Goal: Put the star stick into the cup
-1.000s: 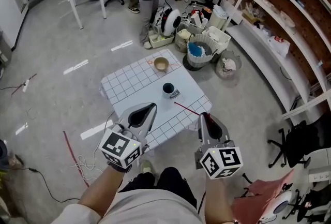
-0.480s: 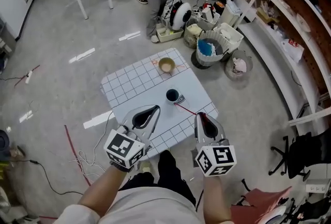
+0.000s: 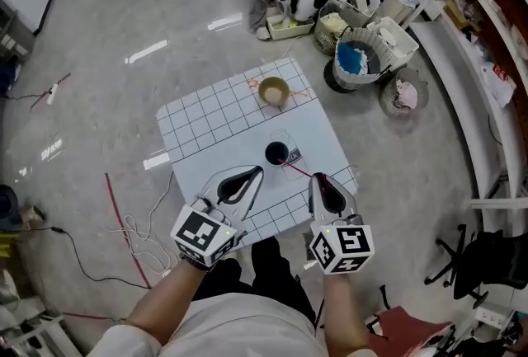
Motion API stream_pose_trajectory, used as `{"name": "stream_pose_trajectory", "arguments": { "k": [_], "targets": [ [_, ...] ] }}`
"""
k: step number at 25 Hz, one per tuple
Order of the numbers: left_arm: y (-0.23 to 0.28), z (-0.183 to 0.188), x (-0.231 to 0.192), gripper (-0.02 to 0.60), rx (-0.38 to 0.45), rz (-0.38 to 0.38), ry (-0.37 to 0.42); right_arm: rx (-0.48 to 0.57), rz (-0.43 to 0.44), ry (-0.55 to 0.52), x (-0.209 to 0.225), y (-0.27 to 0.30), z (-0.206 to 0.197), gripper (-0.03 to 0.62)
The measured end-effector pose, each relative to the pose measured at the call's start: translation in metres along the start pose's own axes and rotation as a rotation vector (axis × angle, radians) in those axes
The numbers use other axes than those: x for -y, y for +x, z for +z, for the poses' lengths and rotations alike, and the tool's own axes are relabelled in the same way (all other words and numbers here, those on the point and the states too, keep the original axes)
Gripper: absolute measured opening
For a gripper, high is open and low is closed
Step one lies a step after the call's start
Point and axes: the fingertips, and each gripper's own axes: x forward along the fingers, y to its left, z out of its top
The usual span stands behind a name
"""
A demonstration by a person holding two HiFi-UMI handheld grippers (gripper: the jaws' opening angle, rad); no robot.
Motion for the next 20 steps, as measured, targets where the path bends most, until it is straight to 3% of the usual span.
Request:
{"name": "stream_pose_trajectory", "arguments": {
  "k": [20],
  "targets": [
    [0.068, -0.082, -0.044, 0.006, -0.119, 0.101, -0.101, -0.193, 0.075, 0.066, 0.046, 0.107, -0.087, 0.031]
  ]
}}
